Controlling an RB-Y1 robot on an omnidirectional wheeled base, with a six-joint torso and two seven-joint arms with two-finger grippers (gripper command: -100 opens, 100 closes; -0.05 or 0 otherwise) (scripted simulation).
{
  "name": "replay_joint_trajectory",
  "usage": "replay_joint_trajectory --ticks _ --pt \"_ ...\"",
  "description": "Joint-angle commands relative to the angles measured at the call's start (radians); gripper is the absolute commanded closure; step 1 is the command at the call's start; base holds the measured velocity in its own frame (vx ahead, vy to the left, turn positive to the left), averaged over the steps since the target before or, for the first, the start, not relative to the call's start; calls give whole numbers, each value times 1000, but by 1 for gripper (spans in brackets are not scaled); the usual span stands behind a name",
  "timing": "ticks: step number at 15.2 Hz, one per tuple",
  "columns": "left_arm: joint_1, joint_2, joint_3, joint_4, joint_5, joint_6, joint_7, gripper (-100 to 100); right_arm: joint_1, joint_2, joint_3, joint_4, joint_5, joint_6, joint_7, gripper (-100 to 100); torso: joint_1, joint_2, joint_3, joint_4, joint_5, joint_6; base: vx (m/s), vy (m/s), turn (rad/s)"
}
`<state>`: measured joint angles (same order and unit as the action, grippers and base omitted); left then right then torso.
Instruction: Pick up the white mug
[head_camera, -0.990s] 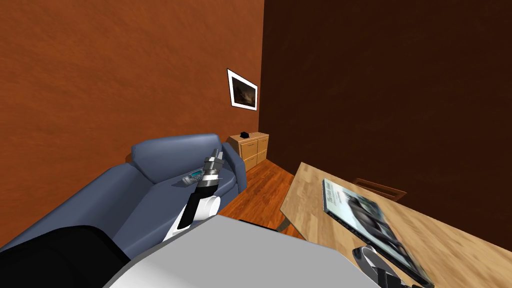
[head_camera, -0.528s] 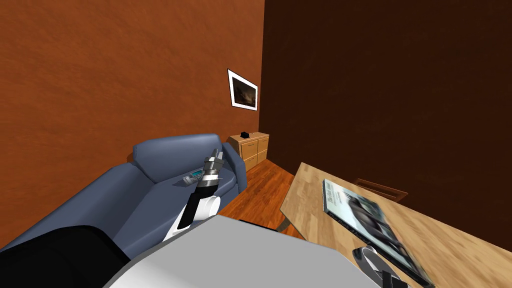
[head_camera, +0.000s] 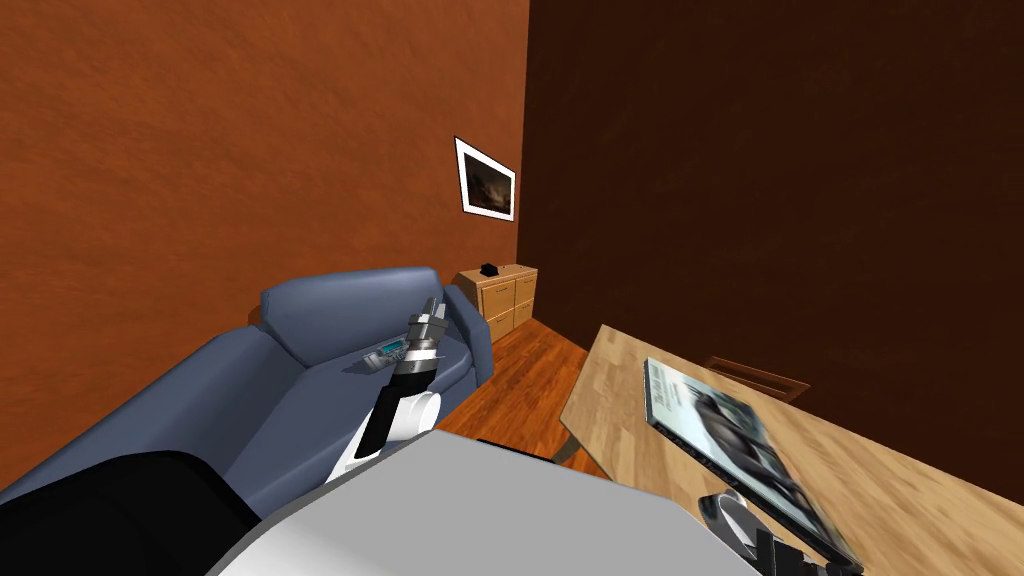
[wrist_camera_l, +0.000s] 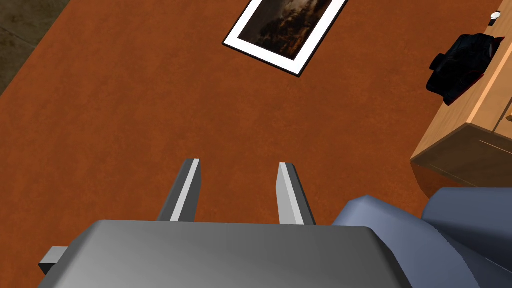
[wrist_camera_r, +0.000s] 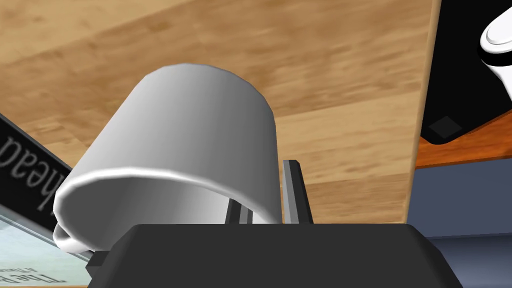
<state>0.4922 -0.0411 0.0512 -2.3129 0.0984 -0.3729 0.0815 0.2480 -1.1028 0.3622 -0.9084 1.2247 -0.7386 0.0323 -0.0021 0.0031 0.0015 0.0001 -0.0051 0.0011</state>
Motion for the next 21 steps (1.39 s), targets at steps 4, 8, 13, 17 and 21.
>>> replay_joint_trajectory --ticks 4,8,13,17,21 --pt "0 0 0 0 0 0 0 0 -68 -17 111 40 -82 -4 25 100 -1 0 0 0 0 0 2 3 -8" --pt "0 0 0 0 0 0 0 0 -158 -37 204 115 -174 -16 70 100 -1 1 1 0 0 2 -8 7 -19" --pt "0 0 0 0 0 0 0 0 -218 -47 311 152 -247 -22 93 100 1 3 2 1 1 2 -28 19 -21" --pt "0 0 0 0 0 0 0 0 -308 -67 403 227 -340 -34 139 100 1 3 2 0 1 3 -32 20 -26" --pt "0 0 0 0 0 0 0 0 -368 -77 494 264 -412 -40 161 100 1 3 2 1 2 4 -30 19 -22"
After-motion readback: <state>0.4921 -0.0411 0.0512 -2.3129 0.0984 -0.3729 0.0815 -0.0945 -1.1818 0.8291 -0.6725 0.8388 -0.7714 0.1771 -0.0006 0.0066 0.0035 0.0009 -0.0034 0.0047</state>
